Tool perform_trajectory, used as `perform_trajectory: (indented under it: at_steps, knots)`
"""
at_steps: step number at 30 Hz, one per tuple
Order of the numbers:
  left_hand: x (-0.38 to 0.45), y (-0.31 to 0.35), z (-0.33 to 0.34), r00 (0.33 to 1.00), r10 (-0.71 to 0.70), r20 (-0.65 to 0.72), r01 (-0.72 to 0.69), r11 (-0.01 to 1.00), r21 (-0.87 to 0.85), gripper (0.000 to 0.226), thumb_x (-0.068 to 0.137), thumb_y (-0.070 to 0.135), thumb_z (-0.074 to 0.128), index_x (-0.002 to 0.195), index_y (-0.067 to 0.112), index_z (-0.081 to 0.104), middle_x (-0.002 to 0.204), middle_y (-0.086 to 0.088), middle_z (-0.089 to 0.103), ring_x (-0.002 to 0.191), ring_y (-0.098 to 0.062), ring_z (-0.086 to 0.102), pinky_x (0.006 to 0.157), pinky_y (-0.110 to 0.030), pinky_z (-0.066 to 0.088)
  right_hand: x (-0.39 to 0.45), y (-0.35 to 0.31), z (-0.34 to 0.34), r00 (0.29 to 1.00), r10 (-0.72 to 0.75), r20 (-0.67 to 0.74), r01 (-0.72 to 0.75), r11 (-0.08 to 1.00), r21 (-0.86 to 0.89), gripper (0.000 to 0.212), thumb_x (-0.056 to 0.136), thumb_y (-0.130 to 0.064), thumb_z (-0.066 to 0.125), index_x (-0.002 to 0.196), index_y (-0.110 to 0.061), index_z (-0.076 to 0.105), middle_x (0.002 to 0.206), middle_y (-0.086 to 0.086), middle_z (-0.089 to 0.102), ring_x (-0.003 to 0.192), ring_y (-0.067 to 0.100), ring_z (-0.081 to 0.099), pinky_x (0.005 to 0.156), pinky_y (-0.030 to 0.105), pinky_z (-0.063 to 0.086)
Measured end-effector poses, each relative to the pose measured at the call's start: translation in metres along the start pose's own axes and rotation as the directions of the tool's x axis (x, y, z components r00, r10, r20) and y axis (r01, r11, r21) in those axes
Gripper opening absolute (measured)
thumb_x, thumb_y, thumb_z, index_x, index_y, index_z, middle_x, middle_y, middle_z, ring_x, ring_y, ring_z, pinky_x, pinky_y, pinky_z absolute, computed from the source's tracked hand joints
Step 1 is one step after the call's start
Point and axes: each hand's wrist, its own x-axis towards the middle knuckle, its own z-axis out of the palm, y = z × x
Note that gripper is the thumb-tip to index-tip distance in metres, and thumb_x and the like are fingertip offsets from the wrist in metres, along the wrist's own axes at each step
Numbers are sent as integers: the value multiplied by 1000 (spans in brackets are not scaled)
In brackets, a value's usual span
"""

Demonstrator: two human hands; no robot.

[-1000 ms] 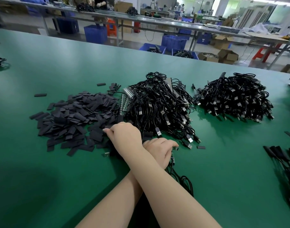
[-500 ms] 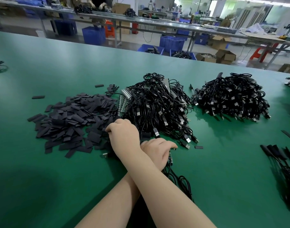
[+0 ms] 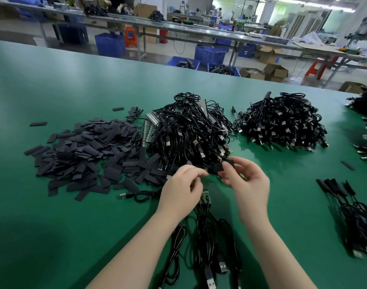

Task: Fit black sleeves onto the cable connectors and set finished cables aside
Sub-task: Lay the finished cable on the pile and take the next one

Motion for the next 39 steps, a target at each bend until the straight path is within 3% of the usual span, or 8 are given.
perform_trajectory:
  at_steps: [3, 8, 14, 20, 24, 33, 36, 39]
  knots:
    - [-1, 0, 0, 999, 16, 28, -16, 1000, -20, 20, 91, 27, 60, 107, 35, 68, 108, 24, 57, 83, -6, 58, 78, -30, 52, -3, 22, -17, 989, 150, -5, -150, 988, 27, 13, 85, -9, 76, 91, -20, 74, 86, 18, 72, 74, 26, 74, 66, 28, 55]
    - [-2, -4, 0, 997, 24, 75, -24, 1000, -4, 30, 79, 47, 72, 108, 43, 66, 105, 30, 53, 84, -5, 54, 76, -17, 46, -2, 32, -20, 981, 168, 100, -169, 986, 6, 17, 85, -10, 76, 89, -26, 75, 73, 6, 72, 63, 15, 68, 59, 21, 53]
    - [0, -3, 2, 997, 29, 69, -31, 999, 28, 25, 81, 42, 73, 106, 40, 69, 103, 25, 58, 80, -2, 55, 76, -28, 52, -2, 35, -20, 974, 158, 162, -161, 987, 2, 15, 85, -8, 76, 90, -22, 74, 73, 6, 72, 65, 15, 70, 59, 18, 52]
    - [-1, -4, 2, 998, 25, 60, -25, 1000, 3, 26, 81, 40, 74, 106, 41, 69, 102, 24, 58, 80, -5, 56, 77, -31, 52, 1, 39, -21, 975, 144, 167, -145, 989, -11, 13, 85, -7, 76, 90, -19, 75, 67, 1, 67, 63, 12, 68, 59, 17, 51]
    - [-1, -4, 2, 998, 18, 67, -17, 1000, -24, 25, 81, 39, 75, 105, 41, 69, 104, 23, 60, 79, -6, 57, 76, -33, 53, 1, 39, -21, 976, 139, 165, -143, 990, 7, 15, 84, -6, 76, 90, -20, 77, 70, 7, 64, 61, 9, 67, 61, 16, 51]
    - [2, -8, 1, 998, 24, 66, -17, 994, -112, 18, 86, 26, 72, 99, 39, 71, 100, 22, 63, 93, -3, 60, 82, -21, 51, -1, 33, -24, 923, 141, 359, -146, 989, -13, 33, 81, -7, 78, 98, -36, 78, 70, -4, 67, 73, 11, 64, 73, 17, 51]
    - [2, -8, 1, 996, 20, 81, -9, 991, -132, 23, 85, 26, 73, 98, 45, 68, 99, 22, 63, 88, -6, 61, 80, -22, 51, -1, 31, -23, 933, 136, 334, -139, 990, -13, 34, 81, -4, 76, 93, -37, 79, 70, -4, 65, 74, 12, 63, 73, 19, 53]
    - [2, -9, 2, 994, 13, 111, 0, 993, -122, 19, 84, 37, 72, 101, 46, 68, 103, 28, 59, 81, -7, 60, 77, -24, 53, -2, 30, -23, 938, 130, 320, -135, 991, -4, 34, 82, -4, 76, 91, -36, 80, 83, -1, 75, 80, 12, 69, 75, 18, 54]
